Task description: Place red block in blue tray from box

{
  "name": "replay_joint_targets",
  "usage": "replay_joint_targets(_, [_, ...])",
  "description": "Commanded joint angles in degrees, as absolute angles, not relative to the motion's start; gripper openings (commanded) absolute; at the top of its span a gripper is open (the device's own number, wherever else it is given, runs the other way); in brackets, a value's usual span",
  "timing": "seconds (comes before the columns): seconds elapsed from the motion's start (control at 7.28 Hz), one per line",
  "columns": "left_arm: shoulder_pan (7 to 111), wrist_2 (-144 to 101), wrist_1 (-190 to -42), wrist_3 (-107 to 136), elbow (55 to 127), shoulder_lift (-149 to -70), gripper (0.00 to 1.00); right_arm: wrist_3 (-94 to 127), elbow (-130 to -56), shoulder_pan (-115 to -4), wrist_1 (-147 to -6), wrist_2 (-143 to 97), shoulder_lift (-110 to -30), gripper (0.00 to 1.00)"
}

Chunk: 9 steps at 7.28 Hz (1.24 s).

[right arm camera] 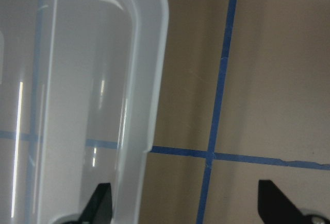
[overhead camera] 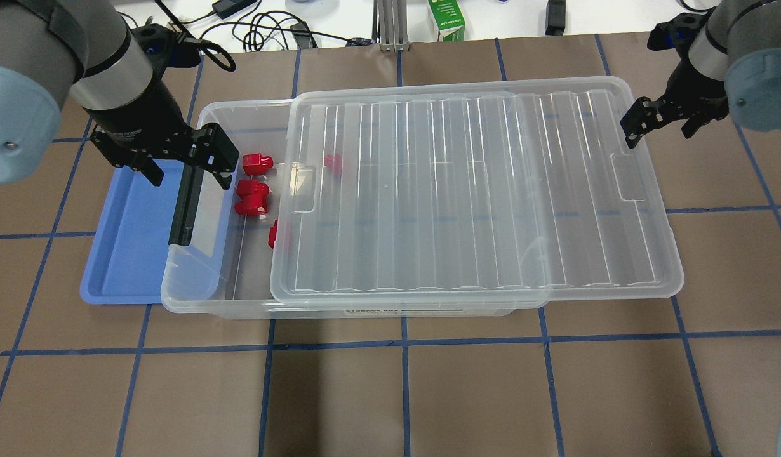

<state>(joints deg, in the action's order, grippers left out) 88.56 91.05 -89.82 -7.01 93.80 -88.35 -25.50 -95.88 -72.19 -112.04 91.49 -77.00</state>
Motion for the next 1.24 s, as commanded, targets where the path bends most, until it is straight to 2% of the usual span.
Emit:
replay_joint_targets(0.0, [88.5,91.1,-89.1,-7.1,93.9,-88.9,1.0,-29.7,-95.9,-69.1,-112.1,91.5,-77.3,1.0])
replay_joint_targets(0.69, [88.5,91.1,-86.0,-7.0,95.3,-91.0,1.0,-30.1,-95.7,-68.4,-112.0,91.4,-77.3,1.0])
replay_joint_targets(1.1, [88.5,91.2,-82.4,-6.9,96.6,-91.1,1.0,-29.1,-92.7,-68.7,-108.9,90.7,-79.7,1.0])
